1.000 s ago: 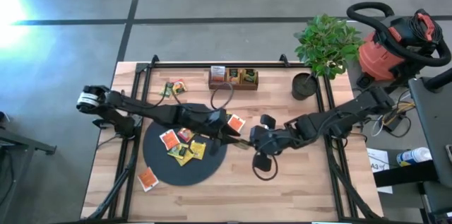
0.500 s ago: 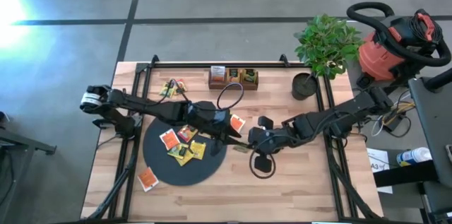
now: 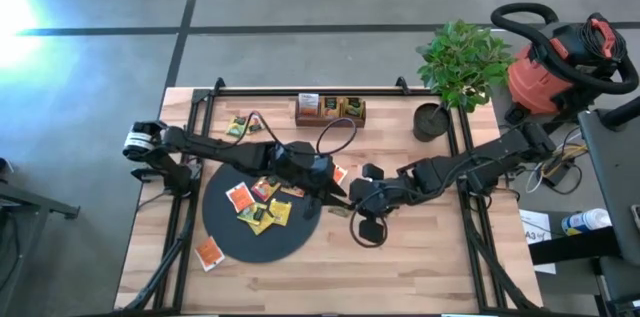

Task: Pick & Place Tea
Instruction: Put the green tea bag into the right section of the wooden organizer

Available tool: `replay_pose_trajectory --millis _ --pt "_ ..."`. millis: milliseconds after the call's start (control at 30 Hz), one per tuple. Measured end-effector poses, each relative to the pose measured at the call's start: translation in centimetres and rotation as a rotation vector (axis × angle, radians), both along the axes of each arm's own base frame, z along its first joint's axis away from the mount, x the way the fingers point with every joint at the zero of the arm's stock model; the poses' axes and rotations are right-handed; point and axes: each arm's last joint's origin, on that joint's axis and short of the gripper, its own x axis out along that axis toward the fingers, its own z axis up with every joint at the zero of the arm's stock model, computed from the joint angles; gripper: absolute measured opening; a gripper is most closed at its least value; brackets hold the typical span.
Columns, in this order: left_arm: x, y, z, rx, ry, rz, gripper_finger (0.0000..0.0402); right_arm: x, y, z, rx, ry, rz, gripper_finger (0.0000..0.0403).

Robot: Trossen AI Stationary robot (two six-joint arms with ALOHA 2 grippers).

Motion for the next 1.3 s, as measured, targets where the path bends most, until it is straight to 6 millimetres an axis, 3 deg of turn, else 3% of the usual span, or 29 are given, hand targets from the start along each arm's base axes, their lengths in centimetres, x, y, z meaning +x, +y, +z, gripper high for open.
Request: replay_pose_trajectory --millis 267,700,833,1100,1300 --pt "-0.2 0.0 -0.4 -0.005 0.047 -0.033 0.0115 0.1 -0.6 0.0 -0.009 0.001 -0.018 0.0008" --pt "-0.2 0.1 -0.4 0.061 0.028 -0.006 0.0009 0.2 -1.1 0.0 -0.021 0.003 -0.05 0.0009" --pt "-0.1 0.7 -0.4 0.099 0.017 0.028 0.0002 -0.3 -1.5 0.2 -0.045 0.01 -0.15 0.0018" --pt "-0.1 3.6 -0.5 0.125 0.022 0.105 0.0001 -3.1 -1.6 1.3 -0.058 0.053 -0.343 0.0088" --pt "0.3 8.0 0.1 0.187 -0.09 0.216 0.0 -6.1 0.3 2.7 -0.001 0.026 -0.419 0.0136"
